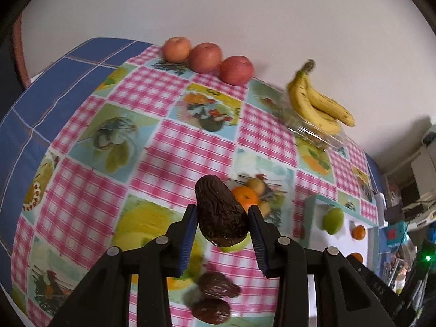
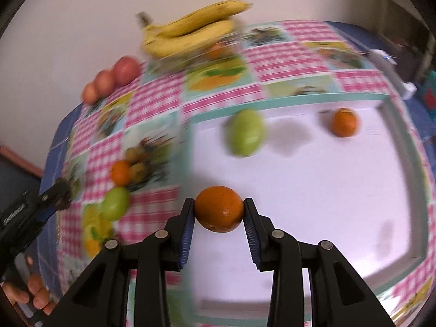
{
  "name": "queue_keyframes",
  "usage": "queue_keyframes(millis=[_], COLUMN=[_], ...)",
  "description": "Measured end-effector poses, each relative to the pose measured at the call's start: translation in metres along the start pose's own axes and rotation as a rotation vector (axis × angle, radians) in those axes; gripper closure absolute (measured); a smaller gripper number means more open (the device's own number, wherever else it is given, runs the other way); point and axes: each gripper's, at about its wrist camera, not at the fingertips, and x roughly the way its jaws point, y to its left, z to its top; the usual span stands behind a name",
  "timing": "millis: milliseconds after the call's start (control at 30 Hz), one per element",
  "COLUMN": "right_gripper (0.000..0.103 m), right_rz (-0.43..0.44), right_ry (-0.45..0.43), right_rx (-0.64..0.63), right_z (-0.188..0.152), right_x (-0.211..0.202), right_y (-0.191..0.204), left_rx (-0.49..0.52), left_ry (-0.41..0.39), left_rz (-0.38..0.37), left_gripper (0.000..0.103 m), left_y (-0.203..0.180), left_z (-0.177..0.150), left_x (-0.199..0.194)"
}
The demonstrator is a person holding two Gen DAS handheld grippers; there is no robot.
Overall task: Organize fruits
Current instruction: 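Carry the brown fruit with the left gripper while the right carries the orange to the tray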
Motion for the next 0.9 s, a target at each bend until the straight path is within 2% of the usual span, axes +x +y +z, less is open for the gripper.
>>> queue_keyframes(millis=[233,400,533,733,900], right_gripper=[0.066,0.066,0.066,0.066,0.066], right_rz=[-0.081,-0.126,-0.134,-0.153,-0.173], right_ry=[-0.033,-0.065,-0.096,-0.131,-0.136], right_rx=[0.128,0.190,0.234,0.258,0.255], right_z=[0.010,0.016,0.022,0.035,0.047], right_x=[-0.012,-0.019,-0.021,-0.022,-0.017], right_y=[-0.067,-0.099,-0.119,-0.137,-0.150], left_rx=[0.085,0.204,0.282,0.391,0.435], left_ry=[0.031,0.047,0.095,0.159,0.165], left_rz=[-0.075,-0.122,-0.163,-0.173,-0.178], left_gripper=[0.063,0.063,0.063,0.063,0.063], left_y=[-0.048,-0.097,-0.135,-0.190,-0.220], left_z=[-0.014,-0.025,-0.035,-0.055,-0.062], left_x=[0.004,0.010,0.026,0.061,0.083])
